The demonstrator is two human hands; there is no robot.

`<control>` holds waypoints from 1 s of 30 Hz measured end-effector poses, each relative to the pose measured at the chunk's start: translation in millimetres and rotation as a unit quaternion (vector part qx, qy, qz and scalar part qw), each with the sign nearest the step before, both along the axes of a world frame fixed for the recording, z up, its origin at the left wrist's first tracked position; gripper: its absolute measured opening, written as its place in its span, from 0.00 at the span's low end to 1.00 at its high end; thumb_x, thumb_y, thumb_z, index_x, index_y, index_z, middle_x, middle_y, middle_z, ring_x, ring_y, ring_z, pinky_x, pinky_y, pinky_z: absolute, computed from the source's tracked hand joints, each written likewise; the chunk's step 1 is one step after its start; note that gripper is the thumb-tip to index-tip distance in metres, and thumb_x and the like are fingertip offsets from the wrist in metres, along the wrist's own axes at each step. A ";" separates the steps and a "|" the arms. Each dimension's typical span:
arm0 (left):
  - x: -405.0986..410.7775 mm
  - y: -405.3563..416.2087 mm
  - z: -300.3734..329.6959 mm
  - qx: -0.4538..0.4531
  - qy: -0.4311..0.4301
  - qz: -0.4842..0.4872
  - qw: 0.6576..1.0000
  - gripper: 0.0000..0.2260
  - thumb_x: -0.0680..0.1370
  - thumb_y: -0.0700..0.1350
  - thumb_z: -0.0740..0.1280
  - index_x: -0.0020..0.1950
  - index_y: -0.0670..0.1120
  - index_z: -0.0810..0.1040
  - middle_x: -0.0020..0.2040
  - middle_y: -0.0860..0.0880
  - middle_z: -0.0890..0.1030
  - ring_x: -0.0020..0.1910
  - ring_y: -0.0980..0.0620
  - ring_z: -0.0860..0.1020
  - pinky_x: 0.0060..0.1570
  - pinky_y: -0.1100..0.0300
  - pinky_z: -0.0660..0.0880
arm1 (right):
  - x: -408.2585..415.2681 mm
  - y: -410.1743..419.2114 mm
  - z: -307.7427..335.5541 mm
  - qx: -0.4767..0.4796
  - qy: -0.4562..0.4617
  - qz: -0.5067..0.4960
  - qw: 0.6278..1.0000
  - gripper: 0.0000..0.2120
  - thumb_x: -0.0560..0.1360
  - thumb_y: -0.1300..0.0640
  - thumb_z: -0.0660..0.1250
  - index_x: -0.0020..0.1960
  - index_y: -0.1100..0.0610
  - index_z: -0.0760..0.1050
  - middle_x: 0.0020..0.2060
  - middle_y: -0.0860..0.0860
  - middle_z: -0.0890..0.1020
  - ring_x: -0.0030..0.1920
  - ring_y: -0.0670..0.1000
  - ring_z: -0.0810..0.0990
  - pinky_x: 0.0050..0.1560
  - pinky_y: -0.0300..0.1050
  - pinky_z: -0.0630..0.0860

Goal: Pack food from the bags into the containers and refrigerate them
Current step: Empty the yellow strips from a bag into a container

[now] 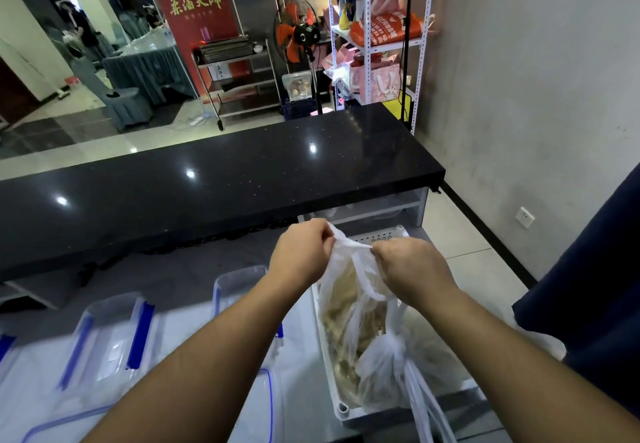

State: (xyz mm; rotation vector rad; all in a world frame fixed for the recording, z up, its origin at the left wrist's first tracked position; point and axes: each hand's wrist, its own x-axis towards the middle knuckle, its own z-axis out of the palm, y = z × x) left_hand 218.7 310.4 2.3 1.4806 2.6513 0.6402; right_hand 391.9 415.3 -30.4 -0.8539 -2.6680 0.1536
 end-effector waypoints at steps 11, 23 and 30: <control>-13.9 -7.5 -8.2 -0.043 -0.069 0.005 0.997 0.04 0.81 0.48 0.66 0.52 0.49 0.74 0.43 0.50 0.80 0.38 0.51 0.78 0.39 0.52 0.78 | 1.2 4.7 2.8 -0.126 0.056 -0.016 0.990 0.06 0.79 0.48 0.65 0.55 0.47 0.75 0.46 0.44 0.78 0.50 0.51 0.74 0.47 0.48 0.74; -47.0 -11.2 25.0 0.115 -0.199 0.179 0.957 0.05 0.80 0.47 0.67 0.50 0.47 0.75 0.43 0.49 0.80 0.41 0.49 0.78 0.39 0.54 0.74 | 9.9 29.1 25.5 -0.341 0.290 -0.164 0.879 0.13 0.83 0.53 0.61 0.42 0.58 0.72 0.33 0.52 0.76 0.35 0.53 0.73 0.34 0.48 0.66; -39.4 -4.9 66.9 0.191 -0.228 0.111 0.948 0.05 0.80 0.47 0.71 0.54 0.49 0.79 0.43 0.52 0.84 0.41 0.55 0.81 0.37 0.62 0.75 | -4.1 16.8 48.4 -0.350 0.341 0.004 0.873 0.10 0.84 0.47 0.63 0.48 0.49 0.79 0.35 0.52 0.77 0.34 0.46 0.73 0.36 0.38 0.70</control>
